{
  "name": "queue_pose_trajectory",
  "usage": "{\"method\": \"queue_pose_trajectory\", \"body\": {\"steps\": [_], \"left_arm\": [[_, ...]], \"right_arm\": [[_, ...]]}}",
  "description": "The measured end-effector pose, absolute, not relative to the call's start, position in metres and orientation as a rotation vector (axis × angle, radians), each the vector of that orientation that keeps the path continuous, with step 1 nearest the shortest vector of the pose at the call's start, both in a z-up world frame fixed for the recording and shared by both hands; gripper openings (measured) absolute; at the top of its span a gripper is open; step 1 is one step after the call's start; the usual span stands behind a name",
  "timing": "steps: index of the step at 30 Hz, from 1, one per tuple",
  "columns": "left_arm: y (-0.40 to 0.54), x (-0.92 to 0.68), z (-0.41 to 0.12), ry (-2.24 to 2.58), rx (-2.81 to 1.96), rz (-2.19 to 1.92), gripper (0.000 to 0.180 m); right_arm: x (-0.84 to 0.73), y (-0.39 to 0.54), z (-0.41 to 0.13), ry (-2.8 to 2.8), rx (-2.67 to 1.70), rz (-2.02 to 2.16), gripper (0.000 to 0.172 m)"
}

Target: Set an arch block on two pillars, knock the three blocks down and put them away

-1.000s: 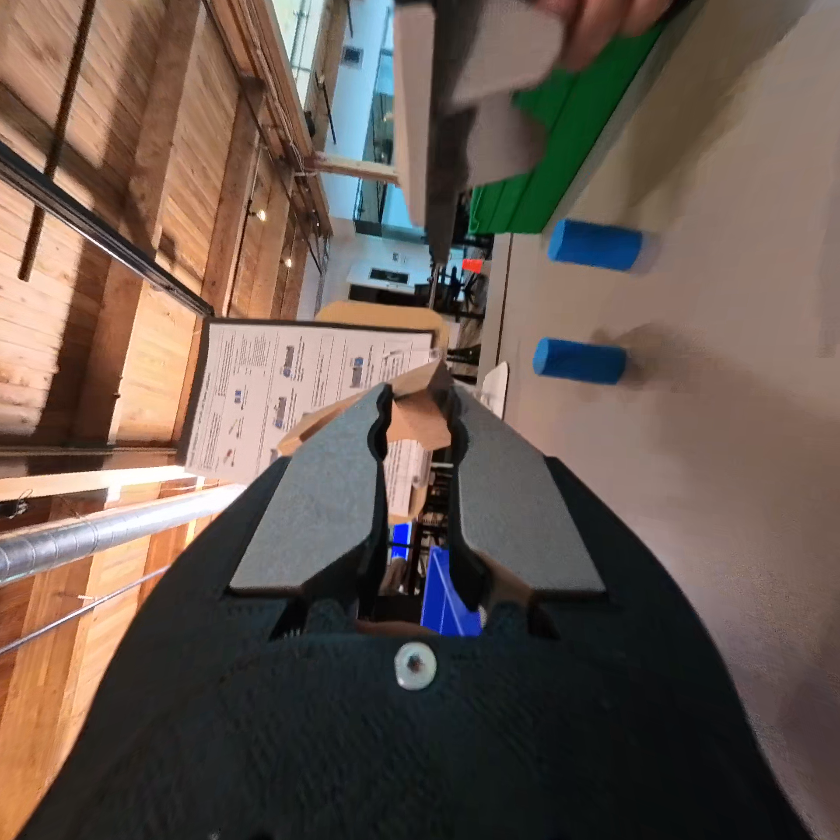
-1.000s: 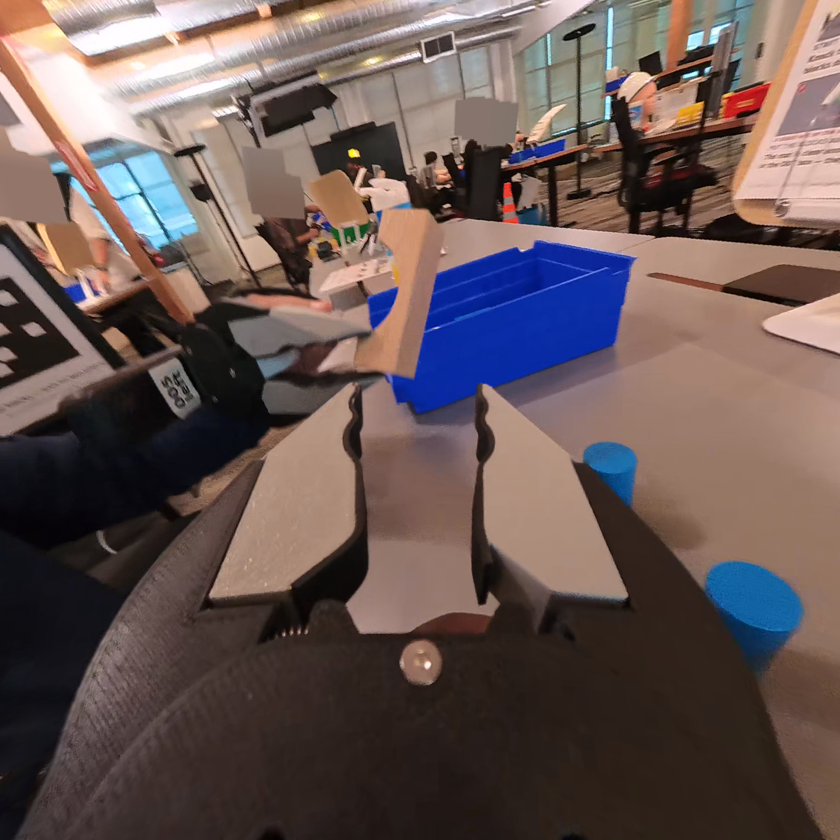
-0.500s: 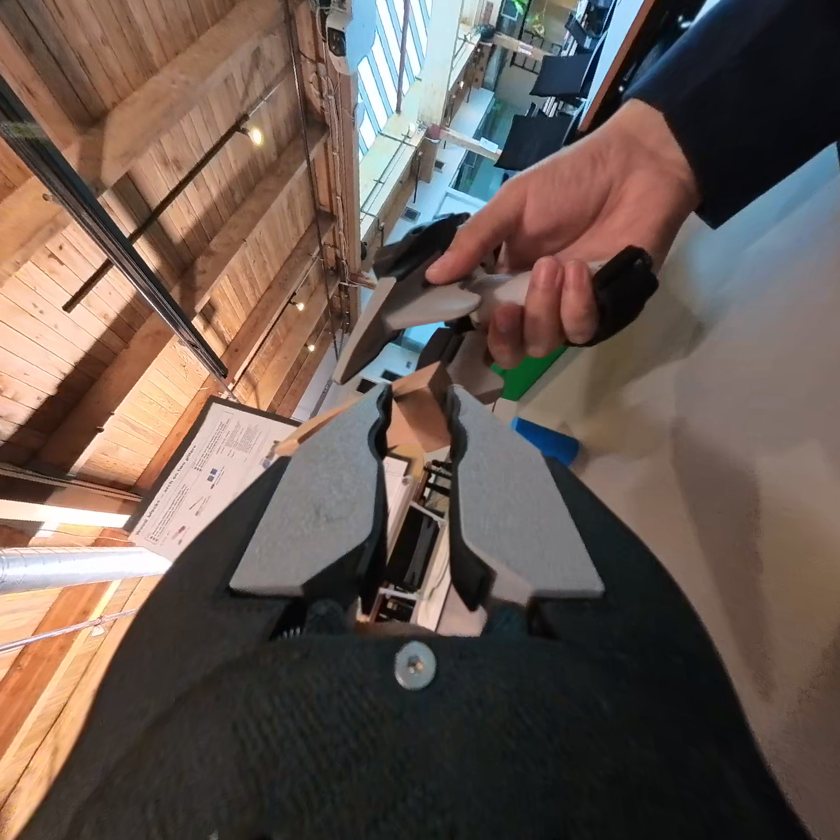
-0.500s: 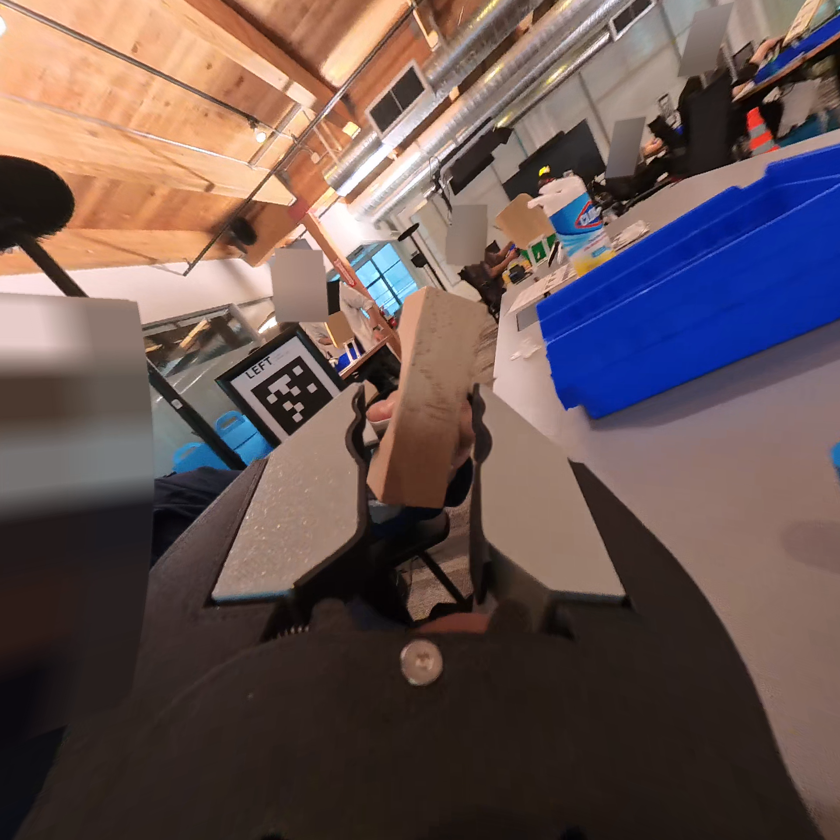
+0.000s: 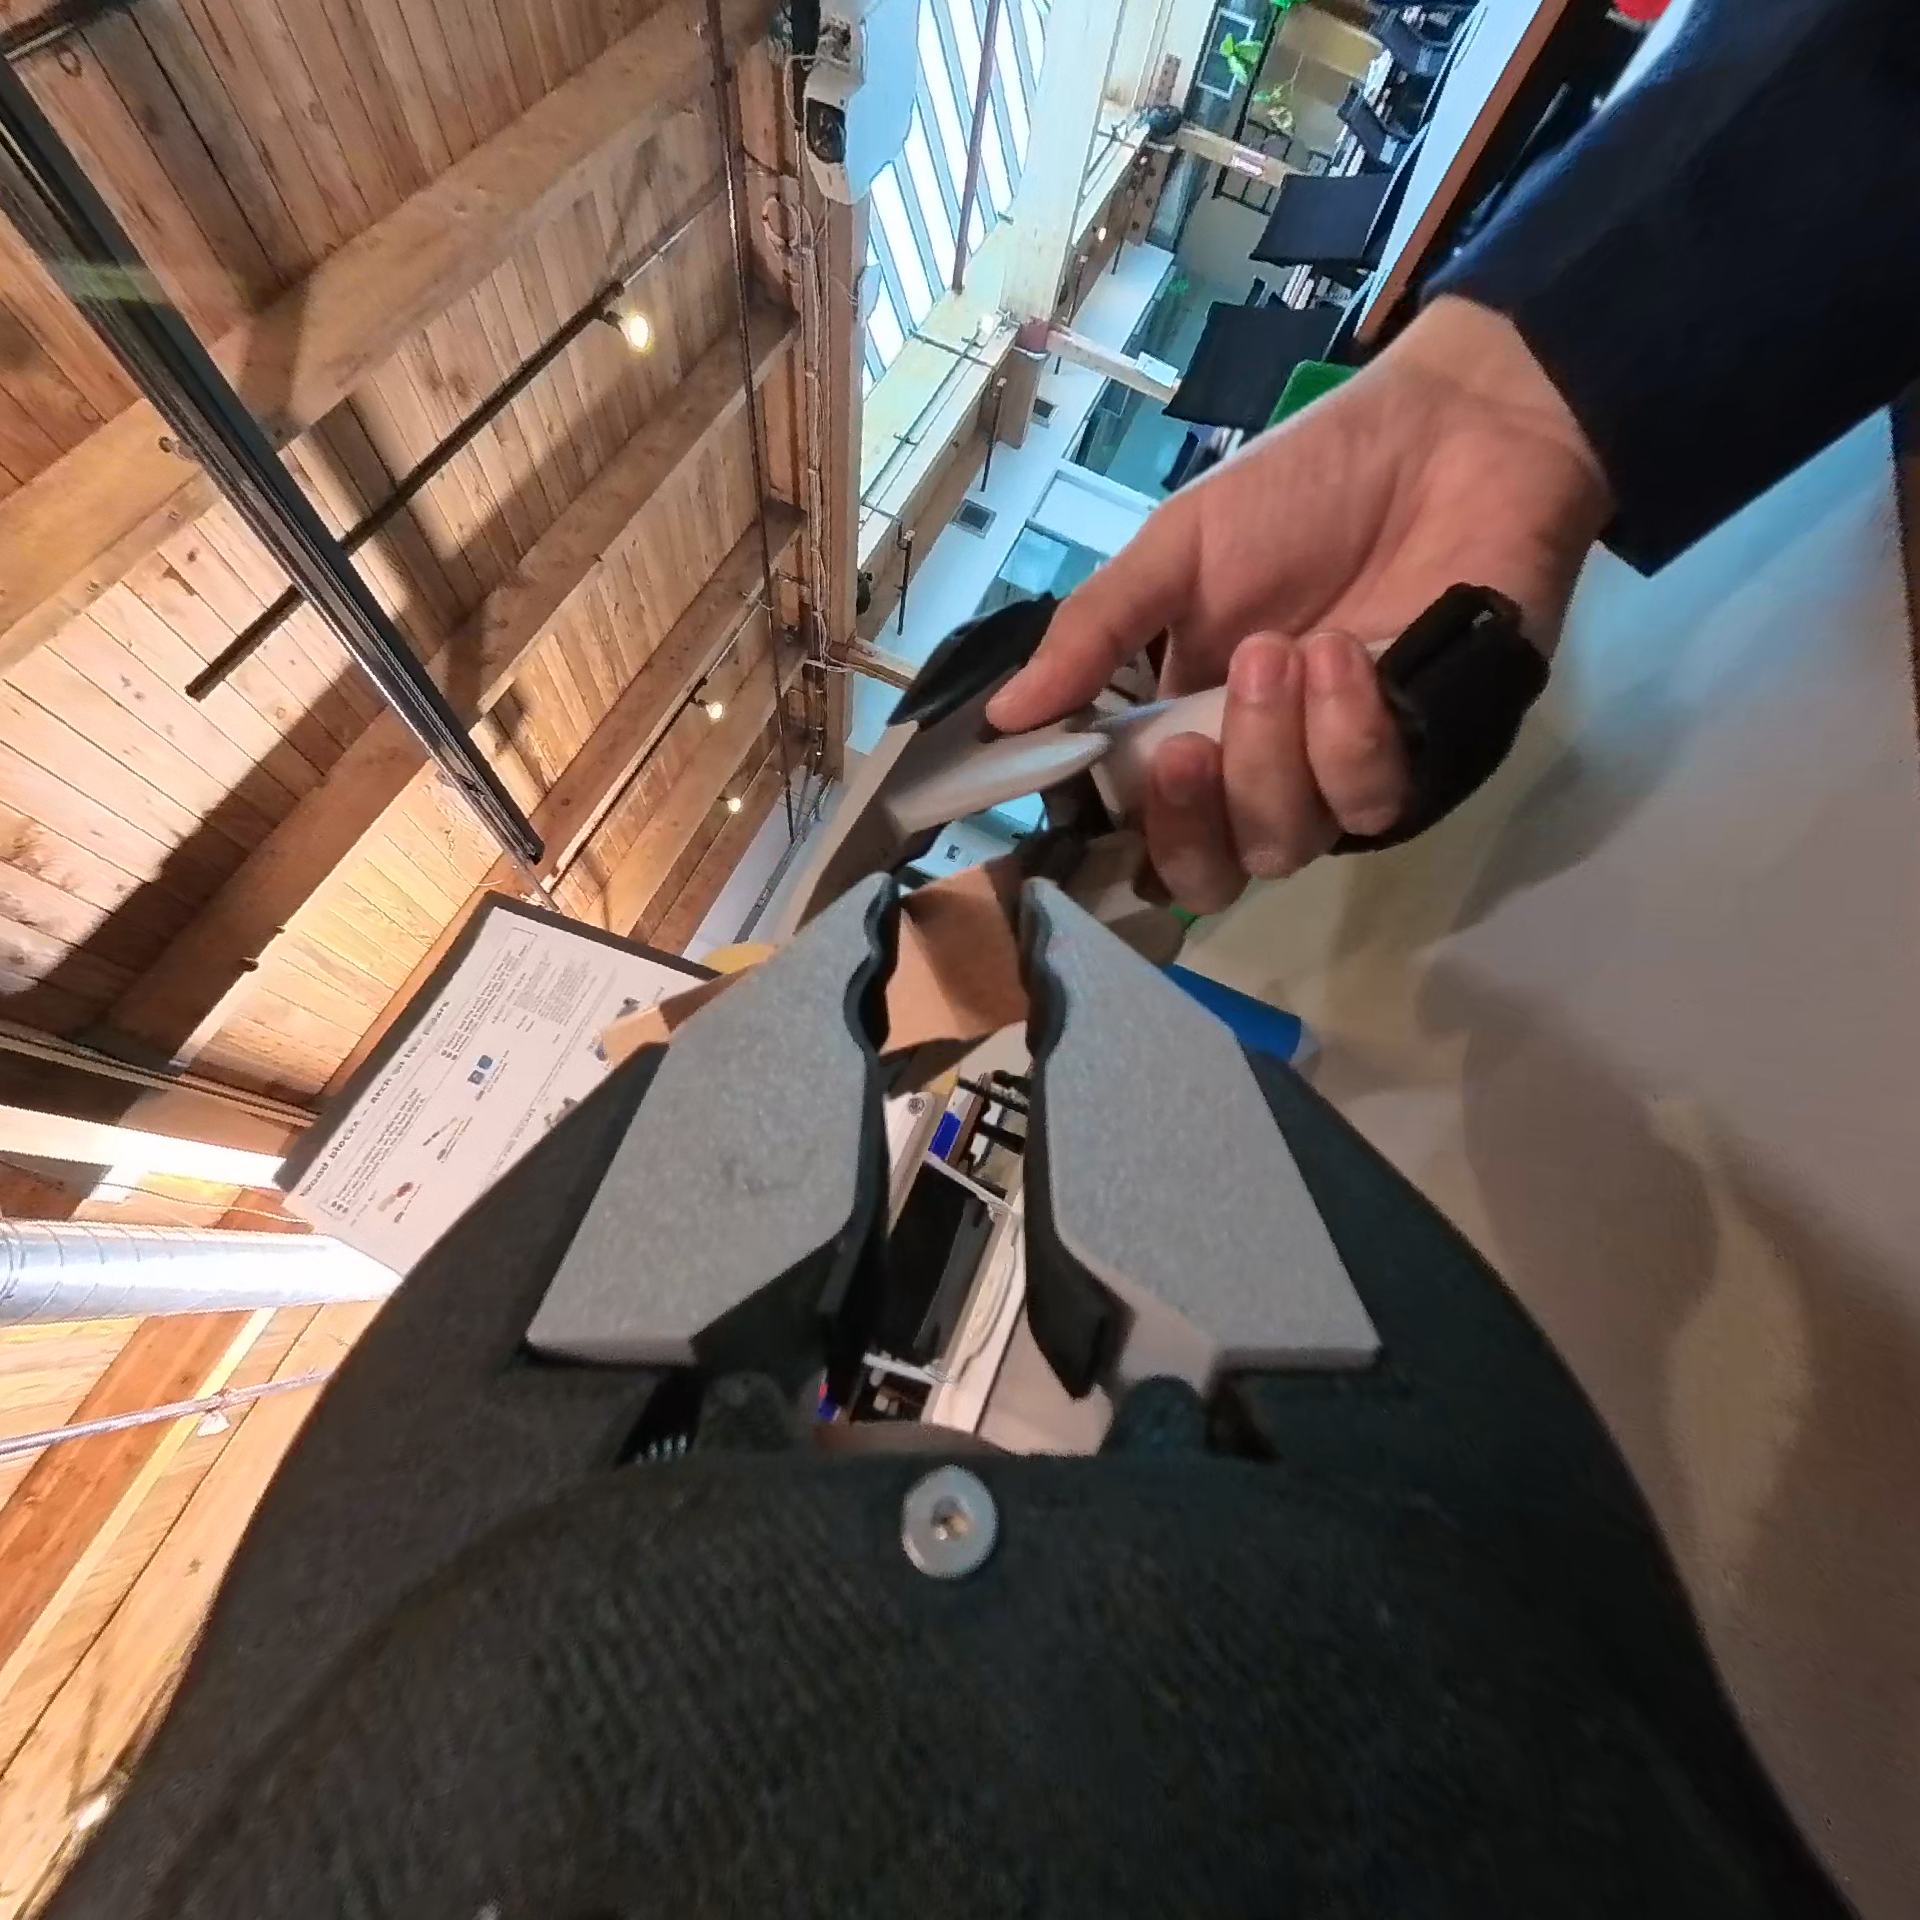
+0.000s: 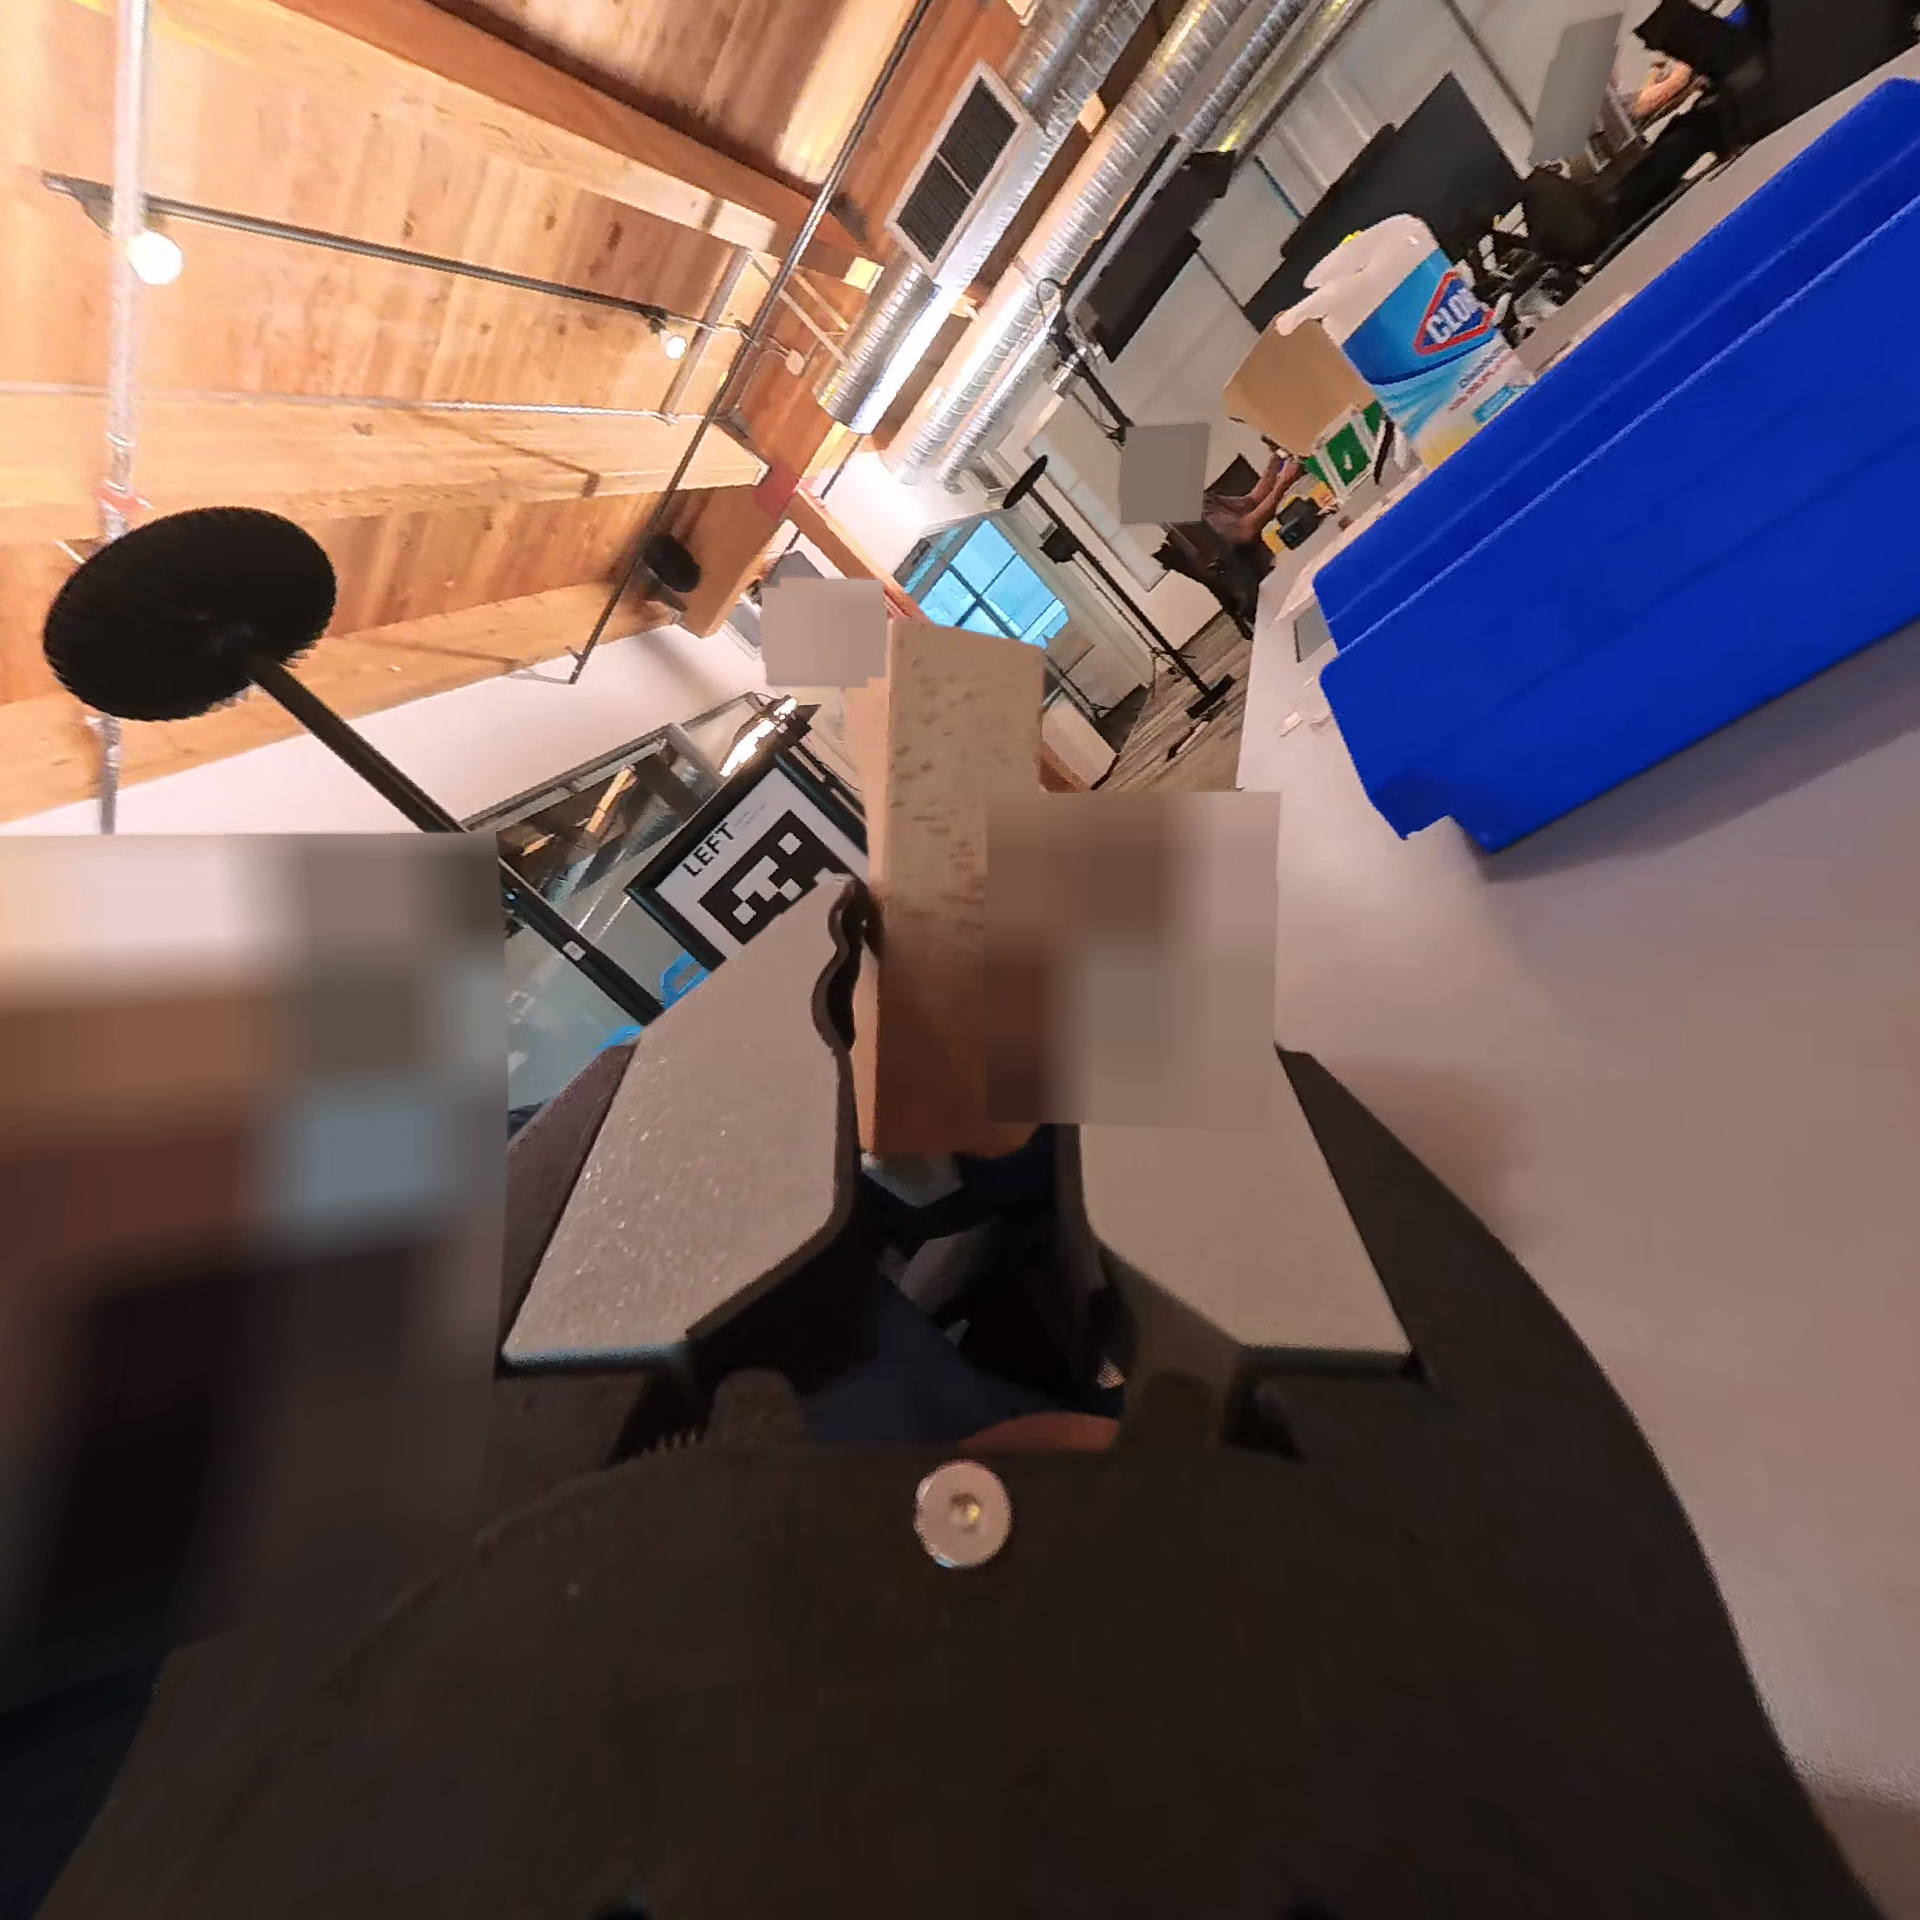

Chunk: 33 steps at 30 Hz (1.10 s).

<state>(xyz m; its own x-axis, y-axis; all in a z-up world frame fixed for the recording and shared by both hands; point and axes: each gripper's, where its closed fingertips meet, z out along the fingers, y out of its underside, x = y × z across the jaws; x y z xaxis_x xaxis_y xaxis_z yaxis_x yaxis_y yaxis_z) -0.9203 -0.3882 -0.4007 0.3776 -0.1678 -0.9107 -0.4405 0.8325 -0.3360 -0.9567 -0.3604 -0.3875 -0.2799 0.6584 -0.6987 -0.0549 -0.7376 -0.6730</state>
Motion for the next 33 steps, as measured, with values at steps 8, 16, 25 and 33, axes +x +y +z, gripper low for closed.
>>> {"method": "queue_pose_trajectory", "body": {"steps": [8,16,25,33], "left_arm": [[-0.393,-0.919,-0.398,1.185,-0.590,0.155,0.020],[-0.384,-0.925,-0.409,1.181,-0.724,-0.006,0.019],[-0.381,-0.955,-0.404,1.128,-0.858,-0.356,0.002],[-0.337,-0.957,-0.440,1.124,-1.366,-0.681,0.047]], "right_arm": [[-0.956,-0.372,-0.383,-0.804,-1.461,2.142,0.038],[-0.959,-0.357,-0.399,-0.788,-1.564,1.961,0.030],[-0.941,-0.325,-0.430,-0.926,-1.774,1.288,0.029],[-0.906,-0.319,-0.476,-1.334,-1.876,0.547,0.030]]}}
